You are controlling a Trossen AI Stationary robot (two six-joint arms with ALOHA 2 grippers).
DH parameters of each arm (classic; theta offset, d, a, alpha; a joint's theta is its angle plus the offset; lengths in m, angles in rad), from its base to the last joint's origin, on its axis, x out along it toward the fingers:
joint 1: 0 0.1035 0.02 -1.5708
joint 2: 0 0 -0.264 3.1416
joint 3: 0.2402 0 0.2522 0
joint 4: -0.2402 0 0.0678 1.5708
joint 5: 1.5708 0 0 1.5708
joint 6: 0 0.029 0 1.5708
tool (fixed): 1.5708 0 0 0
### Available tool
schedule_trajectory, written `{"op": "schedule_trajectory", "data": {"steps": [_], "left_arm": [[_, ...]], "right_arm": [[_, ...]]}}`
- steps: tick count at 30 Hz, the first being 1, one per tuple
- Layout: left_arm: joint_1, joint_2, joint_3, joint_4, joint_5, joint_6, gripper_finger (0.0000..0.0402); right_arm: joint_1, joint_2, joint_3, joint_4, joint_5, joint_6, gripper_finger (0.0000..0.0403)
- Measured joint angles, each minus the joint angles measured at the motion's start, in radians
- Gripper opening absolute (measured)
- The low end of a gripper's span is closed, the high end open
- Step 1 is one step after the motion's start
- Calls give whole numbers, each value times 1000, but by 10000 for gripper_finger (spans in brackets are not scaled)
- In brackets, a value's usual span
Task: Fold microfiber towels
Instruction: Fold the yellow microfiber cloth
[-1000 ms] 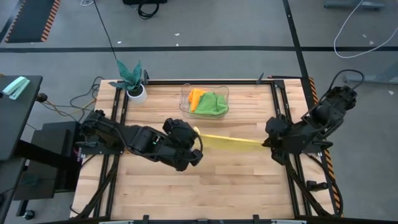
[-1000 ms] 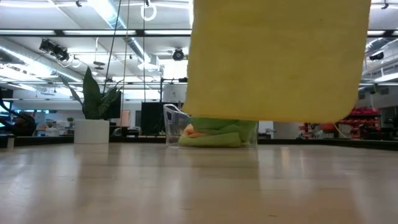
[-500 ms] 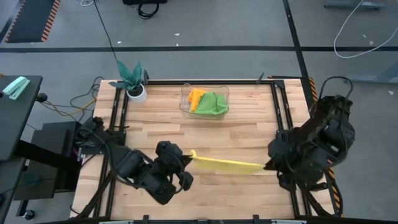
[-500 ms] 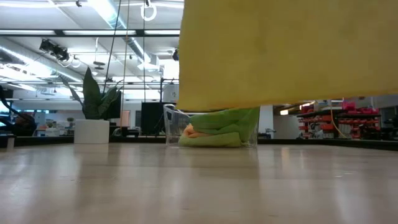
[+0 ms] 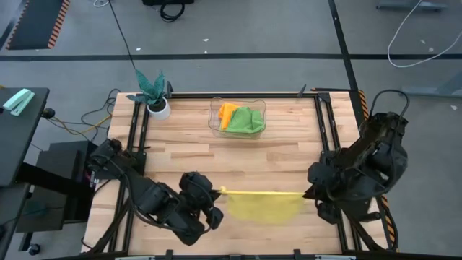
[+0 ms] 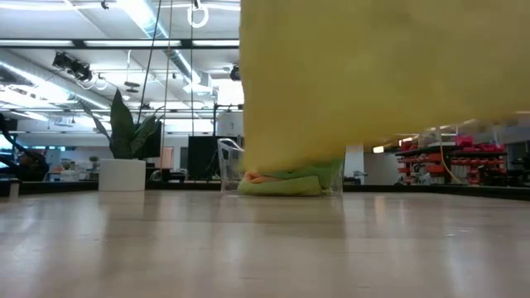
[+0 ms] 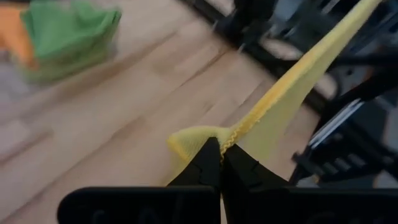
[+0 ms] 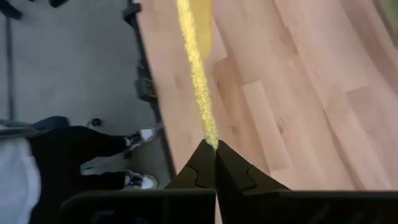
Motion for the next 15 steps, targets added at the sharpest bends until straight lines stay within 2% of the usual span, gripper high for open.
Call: {"op": "schedule_trajectory", "data": {"steps": [2,9,15], "left_arm": [[0,20,0,-43,43,-32,3],[3,45,0,-64,77,-74,3],[43,54,-1,-87,136,-73,3]], "right_arm": [[-18,-5,-26,5,-2,-17,0],[-96,-63,-230,41,-69,-61,0],[-138,-137,-383,143,-98,-91,0]]}}
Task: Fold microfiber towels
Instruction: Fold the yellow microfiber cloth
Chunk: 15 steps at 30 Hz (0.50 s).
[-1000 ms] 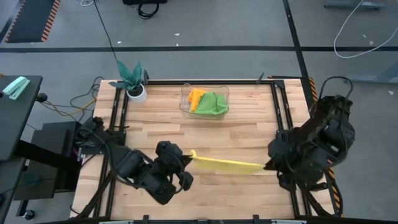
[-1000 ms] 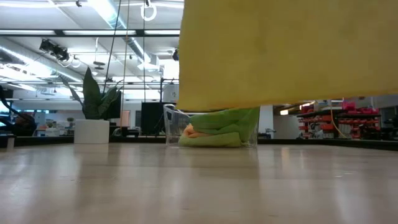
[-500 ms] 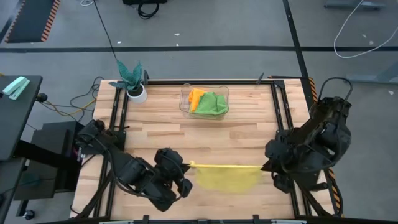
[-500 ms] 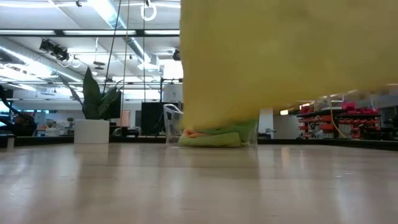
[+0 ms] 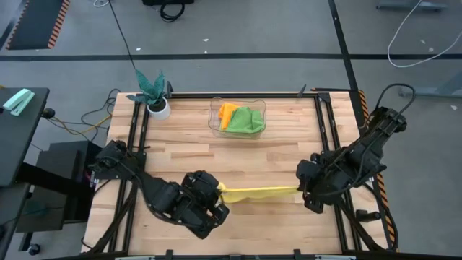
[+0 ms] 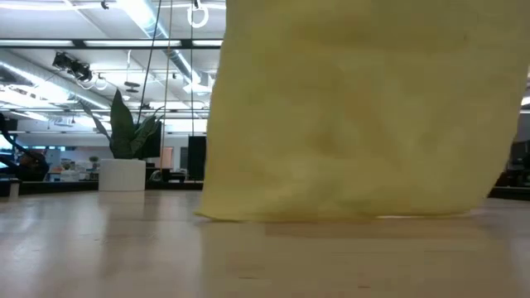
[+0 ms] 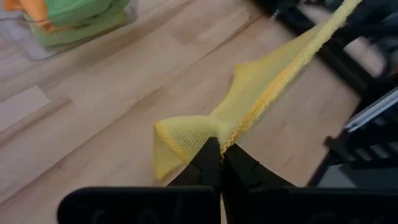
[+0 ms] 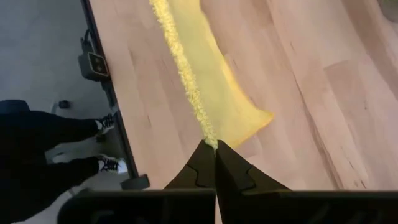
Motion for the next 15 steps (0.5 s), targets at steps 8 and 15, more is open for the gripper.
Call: {"op": "schedule_trajectory", "data": {"steps": [8,15], "left_arm": [[80,54,-2,-18,96,114,3],[165,60,-3,-54,103,206,3]], "right_arm": [[-67,-89,-192,81,-39,-25,0],[-163,-142,-287,114,-59,-115,0]]}}
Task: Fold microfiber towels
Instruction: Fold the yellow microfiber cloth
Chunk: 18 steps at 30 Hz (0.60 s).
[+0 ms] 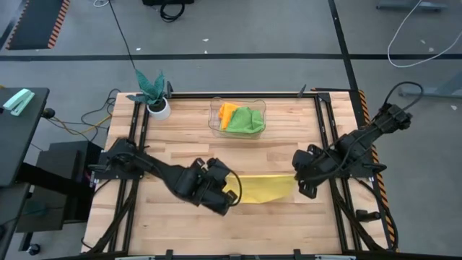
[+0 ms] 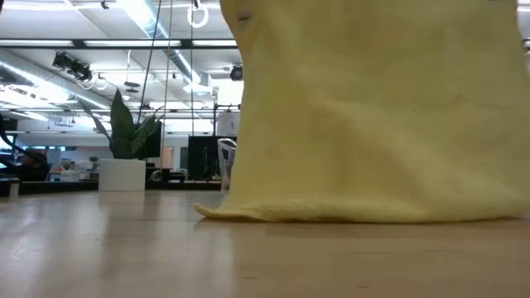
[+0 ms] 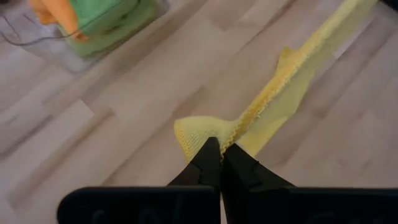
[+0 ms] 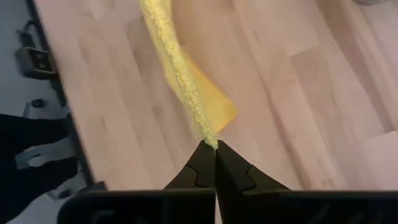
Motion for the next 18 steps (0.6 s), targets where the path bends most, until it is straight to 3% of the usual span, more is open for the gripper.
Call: {"op": "schedule_trajectory", "data": {"steps": [10,18], "left_arm": [[102,6,0,-29,-31,125,3],[254,-47,0,-26,-55,315,3]], "right_arm": [[-130,-79,-53,0,-8,-130,0],[-341,-158,-38,-24,2,-292,0]]}}
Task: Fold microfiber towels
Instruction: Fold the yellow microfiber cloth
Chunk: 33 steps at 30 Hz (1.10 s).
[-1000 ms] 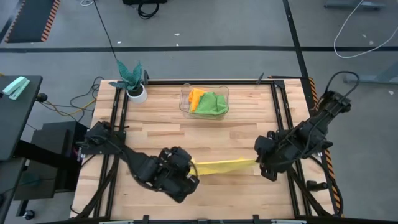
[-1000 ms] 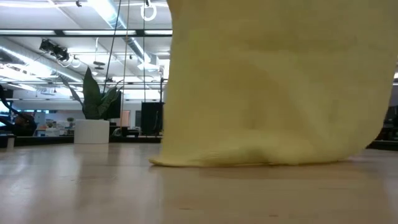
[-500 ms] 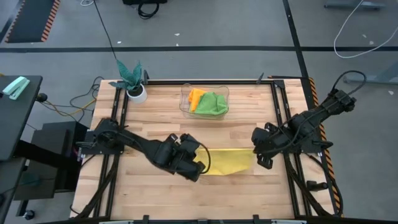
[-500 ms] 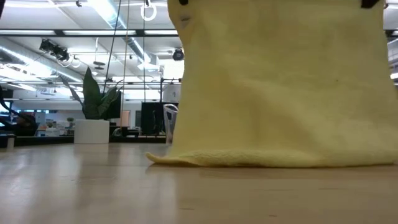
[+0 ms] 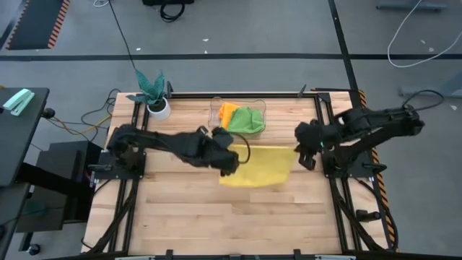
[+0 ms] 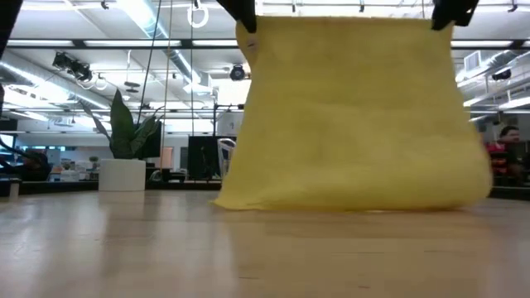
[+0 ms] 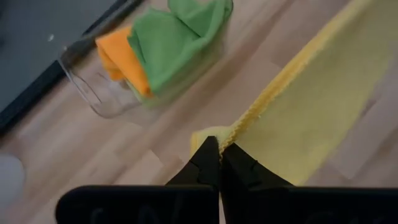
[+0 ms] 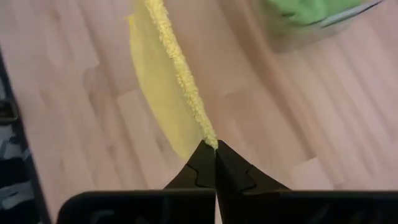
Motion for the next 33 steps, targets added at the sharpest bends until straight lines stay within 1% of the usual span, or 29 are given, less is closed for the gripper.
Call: {"op": "schedule_trajectory", "data": {"steps": [4,8,13,16,20,25,28,33], "left_arm": [[67,-47,2,32,-3,81,3],[108,-89,1,62,-7,129,3],[117,-124,2,70,-15,139,3],[106,-124,1,55,-4,125,3],[68,-109,1,7,25,58,3],[14,-69,1,-49,110,-25,3],[-21,-32,1,-77,166,-69,3],[-76,26,1,-55,230,-99,3]], "right_arm": [[-115,-15,9,4,-1,-104,0],[-203,4,99,-36,-1,-208,0],[-263,49,220,-88,5,-291,0],[-272,76,231,-104,-16,-296,0],[-244,94,169,-83,-97,-271,0],[-155,74,1,69,-215,-183,0],[-74,56,-92,166,-227,-109,0],[45,52,-205,255,-222,9,0]]}}
